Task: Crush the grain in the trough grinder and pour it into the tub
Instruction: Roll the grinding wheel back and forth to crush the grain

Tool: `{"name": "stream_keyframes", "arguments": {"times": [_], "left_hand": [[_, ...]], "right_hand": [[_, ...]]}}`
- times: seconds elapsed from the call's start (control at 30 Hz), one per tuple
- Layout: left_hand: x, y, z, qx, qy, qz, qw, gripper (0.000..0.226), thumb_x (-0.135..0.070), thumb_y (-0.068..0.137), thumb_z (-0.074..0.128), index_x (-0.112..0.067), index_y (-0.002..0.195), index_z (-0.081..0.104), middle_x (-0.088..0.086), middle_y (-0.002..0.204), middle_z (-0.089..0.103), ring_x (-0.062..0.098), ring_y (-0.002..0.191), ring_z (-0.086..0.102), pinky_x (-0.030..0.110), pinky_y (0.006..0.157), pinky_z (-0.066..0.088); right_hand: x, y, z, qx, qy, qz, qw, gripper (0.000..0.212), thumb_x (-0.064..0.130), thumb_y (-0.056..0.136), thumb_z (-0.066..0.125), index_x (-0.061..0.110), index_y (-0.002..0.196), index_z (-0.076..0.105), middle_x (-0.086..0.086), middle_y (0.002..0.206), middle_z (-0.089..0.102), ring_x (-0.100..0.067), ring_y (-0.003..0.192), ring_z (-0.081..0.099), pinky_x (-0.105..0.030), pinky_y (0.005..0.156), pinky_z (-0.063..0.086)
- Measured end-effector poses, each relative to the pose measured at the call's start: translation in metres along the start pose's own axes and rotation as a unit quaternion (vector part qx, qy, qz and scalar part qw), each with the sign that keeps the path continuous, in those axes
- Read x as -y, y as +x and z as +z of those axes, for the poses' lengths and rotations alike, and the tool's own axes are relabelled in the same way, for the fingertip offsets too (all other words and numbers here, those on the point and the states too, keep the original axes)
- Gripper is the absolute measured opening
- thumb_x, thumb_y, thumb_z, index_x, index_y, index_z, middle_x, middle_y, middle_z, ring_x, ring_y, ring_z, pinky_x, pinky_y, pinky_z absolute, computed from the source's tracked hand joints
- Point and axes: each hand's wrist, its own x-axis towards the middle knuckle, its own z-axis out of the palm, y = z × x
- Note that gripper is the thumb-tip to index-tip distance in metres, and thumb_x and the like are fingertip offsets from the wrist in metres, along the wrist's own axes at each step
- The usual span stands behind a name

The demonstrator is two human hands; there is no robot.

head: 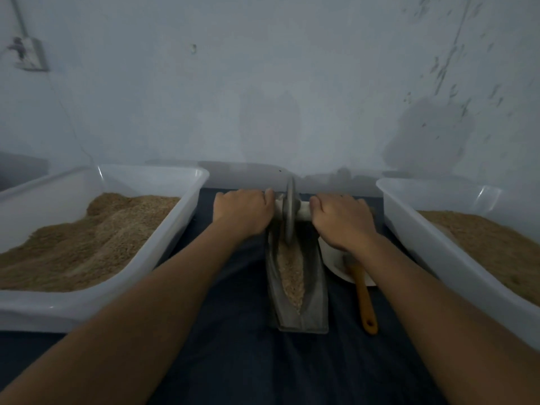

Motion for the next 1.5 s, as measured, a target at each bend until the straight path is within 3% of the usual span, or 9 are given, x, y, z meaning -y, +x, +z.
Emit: {"name": "stream_keyframes", "arguments": {"times": [0.13, 0.27, 0.53, 0.73, 0.97, 1.13, 1.23, 1.37, 1.5], "left_hand": [[0.002, -0.027, 0.002, -0.036, 0.012, 0.027, 0.999, 0.024, -0.036, 0.107, 0.030, -0.022, 0.113, 0.048, 0.004, 0.103, 0.064, 0.030, 0.082, 0.057, 0.041, 0.067, 0.035], [0.005, -0.092, -0.004, -0.114, -0.035, 0.052, 0.992, 0.032, -0.047, 0.107, 0.019, -0.030, 0.095, 0.044, -0.010, 0.089, 0.052, 0.018, 0.076, 0.049, 0.037, 0.068, 0.035], [0.006, -0.145, -0.017, -0.150, -0.103, 0.074, 0.981, 0.047, -0.058, 0.106, 0.032, -0.028, 0.131, 0.058, -0.010, 0.127, 0.067, 0.012, 0.114, 0.063, 0.036, 0.097, 0.050], [-0.003, -0.062, -0.006, -0.068, -0.079, -0.007, 0.995, 0.047, -0.054, 0.102, 0.017, -0.028, 0.084, 0.052, -0.009, 0.085, 0.058, 0.020, 0.082, 0.058, 0.038, 0.077, 0.040], [-0.003, -0.004, -0.006, 0.015, -0.022, -0.036, 0.999, 0.040, -0.038, 0.105, 0.022, -0.020, 0.105, 0.058, 0.006, 0.094, 0.062, 0.024, 0.072, 0.046, 0.046, 0.073, 0.033], [-0.005, -0.075, -0.011, -0.092, -0.031, 0.014, 0.995, 0.034, -0.041, 0.103, 0.012, -0.030, 0.092, 0.043, -0.010, 0.092, 0.048, 0.021, 0.087, 0.054, 0.041, 0.079, 0.037], [0.002, -0.119, -0.013, -0.107, -0.106, 0.055, 0.987, 0.034, -0.042, 0.108, 0.020, -0.032, 0.113, 0.053, -0.012, 0.109, 0.058, 0.017, 0.105, 0.058, 0.042, 0.093, 0.043], [0.008, -0.152, -0.014, -0.086, -0.126, 0.070, 0.986, 0.046, -0.048, 0.109, 0.017, -0.032, 0.140, 0.047, -0.013, 0.145, 0.052, 0.015, 0.151, 0.034, 0.048, 0.123, 0.030], [0.005, -0.137, -0.013, -0.092, -0.140, 0.044, 0.985, 0.040, -0.050, 0.109, 0.019, -0.034, 0.115, 0.055, -0.011, 0.121, 0.065, 0.017, 0.133, 0.054, 0.048, 0.116, 0.040]], "right_hand": [[0.005, -0.020, 0.001, -0.038, -0.021, -0.018, 0.999, 0.042, 0.042, 0.108, 0.022, 0.022, 0.101, 0.059, -0.001, 0.105, 0.063, -0.027, 0.099, 0.056, -0.045, 0.092, 0.038], [0.003, -0.074, -0.003, -0.086, 0.001, -0.070, 0.994, 0.036, 0.041, 0.108, 0.028, 0.027, 0.116, 0.060, 0.010, 0.104, 0.059, -0.016, 0.099, 0.053, -0.038, 0.094, 0.039], [-0.001, -0.114, -0.028, -0.146, 0.036, -0.121, 0.981, 0.039, 0.041, 0.103, 0.041, 0.028, 0.128, 0.068, 0.013, 0.111, 0.073, -0.009, 0.099, 0.064, -0.033, 0.087, 0.051], [0.003, -0.042, -0.004, -0.063, -0.024, -0.036, 0.997, 0.043, 0.041, 0.108, 0.025, 0.023, 0.086, 0.057, 0.003, 0.082, 0.059, -0.023, 0.078, 0.060, -0.037, 0.071, 0.040], [0.006, 0.000, -0.002, -0.021, -0.018, -0.003, 1.000, 0.040, 0.034, 0.108, 0.025, 0.021, 0.080, 0.050, -0.012, 0.100, 0.068, -0.034, 0.093, 0.060, -0.051, 0.092, 0.046], [0.000, -0.046, -0.011, 0.046, 0.010, -0.020, 0.999, 0.049, 0.048, 0.109, 0.019, 0.023, 0.122, 0.059, -0.002, 0.118, 0.060, -0.027, 0.114, 0.055, -0.045, 0.097, 0.038], [-0.008, -0.088, -0.027, 0.035, 0.004, -0.073, 0.997, 0.059, 0.053, 0.107, 0.019, 0.029, 0.158, 0.035, 0.010, 0.136, 0.056, -0.015, 0.123, 0.049, -0.039, 0.105, 0.037], [0.001, -0.127, -0.040, -0.057, -0.006, -0.108, 0.993, 0.060, 0.053, 0.105, 0.021, 0.028, 0.156, 0.040, 0.018, 0.133, 0.058, -0.006, 0.120, 0.048, -0.033, 0.106, 0.038], [0.008, -0.108, -0.034, -0.068, -0.022, -0.096, 0.993, 0.059, 0.051, 0.105, 0.022, 0.024, 0.148, 0.053, 0.011, 0.126, 0.066, -0.012, 0.114, 0.058, -0.035, 0.102, 0.042]]}}
